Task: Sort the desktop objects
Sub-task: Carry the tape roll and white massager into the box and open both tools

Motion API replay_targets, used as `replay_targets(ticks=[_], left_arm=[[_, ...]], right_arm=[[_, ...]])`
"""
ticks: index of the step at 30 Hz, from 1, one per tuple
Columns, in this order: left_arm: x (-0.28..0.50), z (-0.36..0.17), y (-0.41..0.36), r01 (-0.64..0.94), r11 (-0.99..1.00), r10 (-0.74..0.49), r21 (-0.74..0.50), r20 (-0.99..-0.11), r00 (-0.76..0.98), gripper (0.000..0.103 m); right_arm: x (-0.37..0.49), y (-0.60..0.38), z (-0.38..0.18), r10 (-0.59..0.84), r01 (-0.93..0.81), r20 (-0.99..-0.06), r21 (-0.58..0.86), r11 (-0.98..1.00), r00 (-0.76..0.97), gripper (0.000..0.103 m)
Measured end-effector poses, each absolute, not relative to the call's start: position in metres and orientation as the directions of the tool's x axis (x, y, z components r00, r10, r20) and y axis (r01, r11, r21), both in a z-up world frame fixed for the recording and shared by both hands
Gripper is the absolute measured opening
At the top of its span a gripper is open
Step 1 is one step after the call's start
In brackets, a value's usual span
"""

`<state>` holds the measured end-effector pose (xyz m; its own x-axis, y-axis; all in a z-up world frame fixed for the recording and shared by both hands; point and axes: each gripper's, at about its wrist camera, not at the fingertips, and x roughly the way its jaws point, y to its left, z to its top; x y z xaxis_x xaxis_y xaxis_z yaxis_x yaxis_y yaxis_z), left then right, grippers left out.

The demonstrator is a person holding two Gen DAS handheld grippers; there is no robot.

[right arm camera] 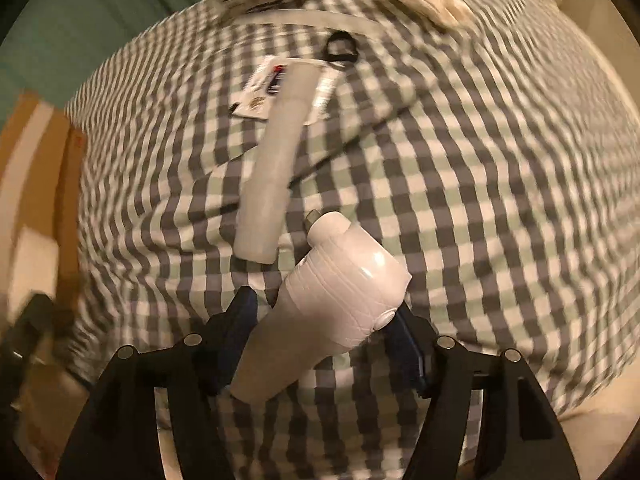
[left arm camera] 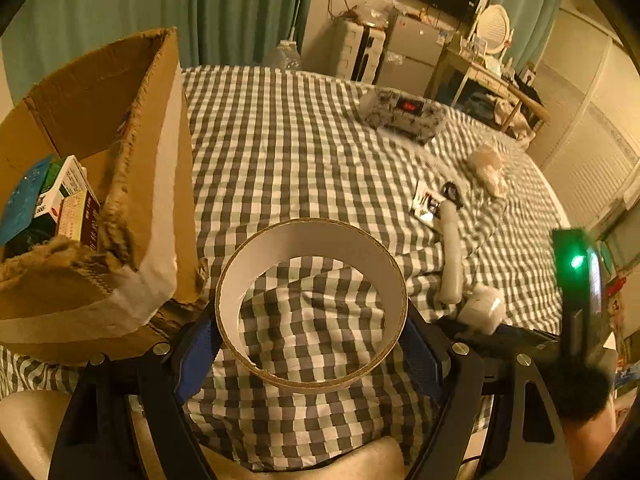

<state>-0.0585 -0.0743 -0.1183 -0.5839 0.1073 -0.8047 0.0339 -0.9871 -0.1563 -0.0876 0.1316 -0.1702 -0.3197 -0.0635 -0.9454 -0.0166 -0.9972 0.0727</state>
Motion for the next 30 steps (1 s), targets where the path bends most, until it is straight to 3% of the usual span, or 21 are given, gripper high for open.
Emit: replay_targets(ticks=[4,9,16,20,25,30], left_arm=[[-0.047,-0.101,-0.073,0.011,-0.989,0.106,-0.146,-0.77,-0.63,0.084],[-0.035,-0.071,-0.077,-0.006,-0.988,0.116,-0.153,-0.726,-0.677,0.084],[-0.027,-0.011,-0.108,-0.054,-0.982,0.164,-0.183,-0.662,-0.732,0.084],[-0.03,0.016,-0.154,0.024,-0.987,0.082,-0.156,-0.637,-0.766,0.084],[-0.041,0.014,-0.218,0.182,-0.977,-0.058,-0.113,-0.678,-0.733,0.084],[-0.052,-0.002,-0.249,0.252,-0.964,-0.121,-0.082,-0.707,-0.696,0.084]], right_arm=[[-0.072,0.104,-0.151,0.035,0.098,-0.913,-0.082,-0.992,-0.407,0.047],[-0.044,0.106,-0.107,-0.04,0.12,-0.868,-0.023,-0.993,-0.494,0.047],[-0.013,0.069,-0.013,-0.18,0.235,-0.734,0.029,-0.972,-0.655,0.047],[-0.009,0.022,0.025,-0.326,0.372,-0.668,0.079,-0.925,-0.669,0.047],[-0.026,-0.047,0.043,-0.493,0.534,-0.64,0.15,-0.832,-0.589,0.047],[-0.043,-0.089,0.036,-0.524,0.583,-0.643,0.147,-0.799,-0.558,0.047]])
